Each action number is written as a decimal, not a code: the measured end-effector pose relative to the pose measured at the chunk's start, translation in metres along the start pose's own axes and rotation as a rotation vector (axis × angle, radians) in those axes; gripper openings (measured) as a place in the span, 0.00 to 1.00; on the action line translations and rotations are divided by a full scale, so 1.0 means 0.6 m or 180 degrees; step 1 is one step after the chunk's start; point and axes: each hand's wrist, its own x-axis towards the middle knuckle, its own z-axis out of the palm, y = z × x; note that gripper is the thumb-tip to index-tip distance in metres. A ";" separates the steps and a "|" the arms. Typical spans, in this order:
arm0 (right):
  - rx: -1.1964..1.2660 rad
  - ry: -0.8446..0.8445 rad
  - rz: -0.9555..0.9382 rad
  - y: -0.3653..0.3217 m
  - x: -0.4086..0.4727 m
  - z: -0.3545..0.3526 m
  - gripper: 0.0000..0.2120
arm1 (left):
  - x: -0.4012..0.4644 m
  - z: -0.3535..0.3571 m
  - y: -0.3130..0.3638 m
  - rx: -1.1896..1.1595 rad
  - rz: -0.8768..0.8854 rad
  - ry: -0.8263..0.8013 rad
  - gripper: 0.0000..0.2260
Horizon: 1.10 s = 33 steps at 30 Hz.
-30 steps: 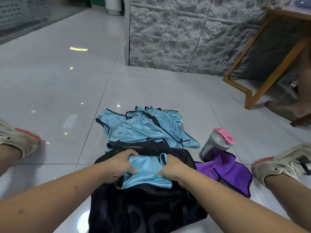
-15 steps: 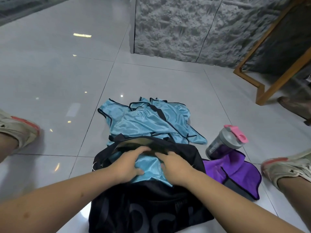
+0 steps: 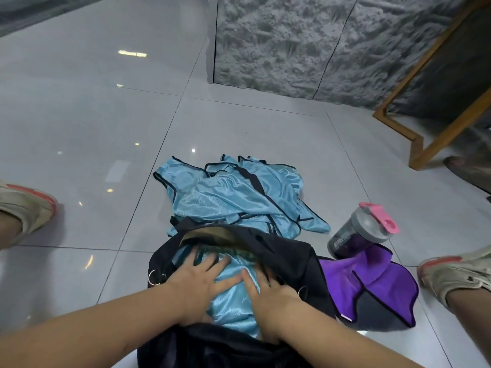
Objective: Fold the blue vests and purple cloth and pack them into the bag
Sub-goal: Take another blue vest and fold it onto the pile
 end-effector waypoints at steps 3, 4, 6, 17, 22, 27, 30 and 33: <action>0.0111 -0.0047 -0.0290 0.012 -0.001 -0.036 0.54 | 0.006 -0.008 -0.017 -0.0222 0.0053 -0.0201 0.37; 0.0238 -0.0026 -0.0363 0.016 0.001 -0.049 0.52 | 0.008 -0.013 -0.023 -0.0413 0.0081 -0.0203 0.34; 0.0437 0.0055 -0.0430 0.023 0.010 -0.065 0.47 | 0.017 -0.021 -0.034 -0.0589 0.0090 -0.0111 0.30; 0.0094 0.0288 -0.0232 -0.001 0.051 0.007 0.56 | 0.040 0.008 -0.009 -0.0418 -0.0347 -0.0047 0.49; -0.0156 0.0424 -0.0340 0.001 0.059 0.016 0.54 | 0.039 -0.002 -0.005 -0.0344 -0.0441 -0.0128 0.50; -0.0380 0.0591 -0.0659 0.005 0.020 0.011 0.39 | 0.025 -0.011 -0.005 -0.0277 -0.0451 -0.0301 0.48; -0.0519 0.0346 -0.0829 0.013 -0.005 0.023 0.34 | 0.013 0.000 -0.005 -0.0270 -0.0481 -0.0481 0.43; -0.0513 0.0157 -0.0923 0.018 -0.027 0.020 0.28 | 0.007 -0.001 -0.002 -0.0217 -0.0503 -0.0510 0.41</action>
